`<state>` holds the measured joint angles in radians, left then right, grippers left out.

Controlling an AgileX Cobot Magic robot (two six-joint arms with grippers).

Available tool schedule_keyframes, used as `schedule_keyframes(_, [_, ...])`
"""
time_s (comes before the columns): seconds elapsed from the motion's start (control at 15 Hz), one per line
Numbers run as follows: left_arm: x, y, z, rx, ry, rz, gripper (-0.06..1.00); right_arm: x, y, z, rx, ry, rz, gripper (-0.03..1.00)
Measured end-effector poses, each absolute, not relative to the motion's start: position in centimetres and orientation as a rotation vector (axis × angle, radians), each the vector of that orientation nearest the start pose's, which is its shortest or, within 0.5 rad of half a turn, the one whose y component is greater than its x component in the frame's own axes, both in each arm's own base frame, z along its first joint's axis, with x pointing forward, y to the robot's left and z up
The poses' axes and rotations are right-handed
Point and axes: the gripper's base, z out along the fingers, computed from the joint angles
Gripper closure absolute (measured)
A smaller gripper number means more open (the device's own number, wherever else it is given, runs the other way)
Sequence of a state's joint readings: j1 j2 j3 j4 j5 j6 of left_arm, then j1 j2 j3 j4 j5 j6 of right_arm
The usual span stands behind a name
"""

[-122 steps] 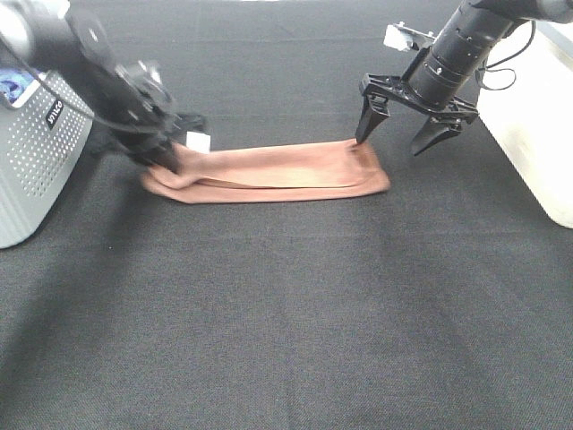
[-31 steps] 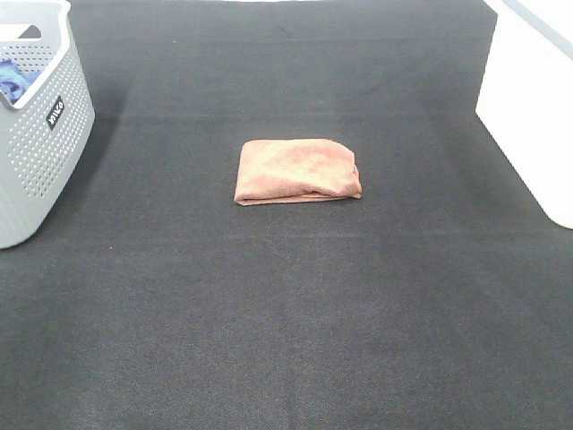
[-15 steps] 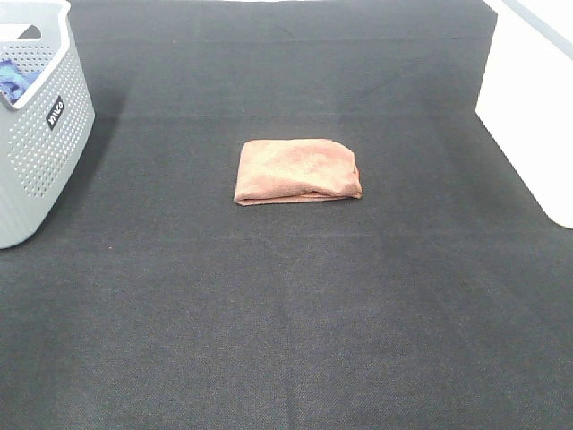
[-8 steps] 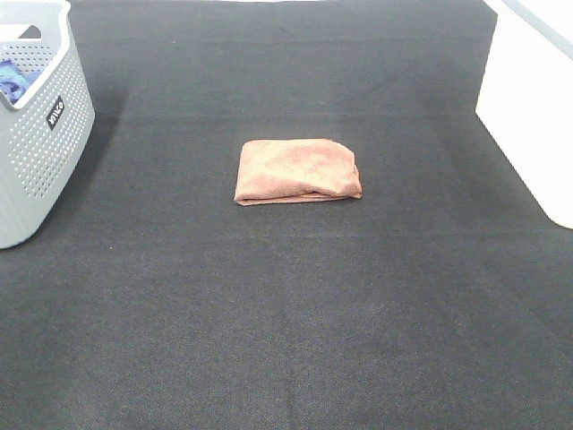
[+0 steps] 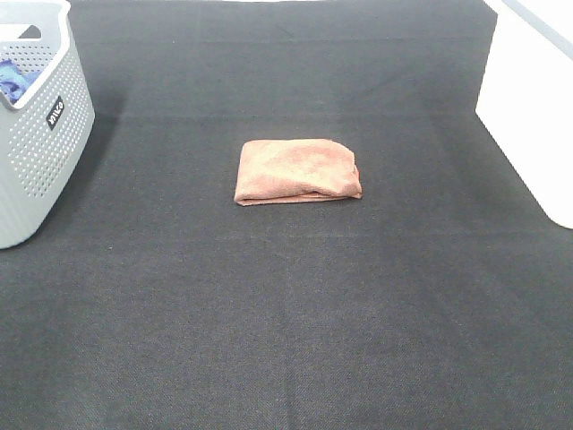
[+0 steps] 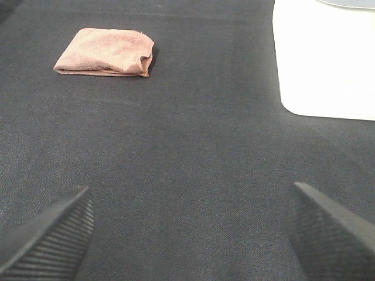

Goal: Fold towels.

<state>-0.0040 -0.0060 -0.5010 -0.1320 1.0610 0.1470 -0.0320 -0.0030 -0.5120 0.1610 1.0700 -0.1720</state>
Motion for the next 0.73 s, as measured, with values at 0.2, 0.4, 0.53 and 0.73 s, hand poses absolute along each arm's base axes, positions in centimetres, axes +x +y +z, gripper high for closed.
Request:
schedule_keyframes(0.2, [-0.64,-1.04,27.81,0.160,2.025,-0.068,0.24,-0.76,1.35,28.08,-0.171,2.021,0.085,0.13])
schedule_keyframes(0.4, [-0.64,-1.04,27.81,0.160,2.025,-0.068,0.24,-0.77,1.42,28.08,-0.172,2.020,0.095,0.13])
schedule_keyframes(0.53, [-0.64,-1.04,27.81,0.160,2.025,-0.068,0.24,-0.77,1.42,28.08,-0.172,2.020,0.095,0.13])
schedule_keyframes(0.73, [-0.64,-1.04,27.81,0.160,2.025,-0.068,0.24,-0.77,1.42,28.08,-0.172,2.020,0.095,0.13])
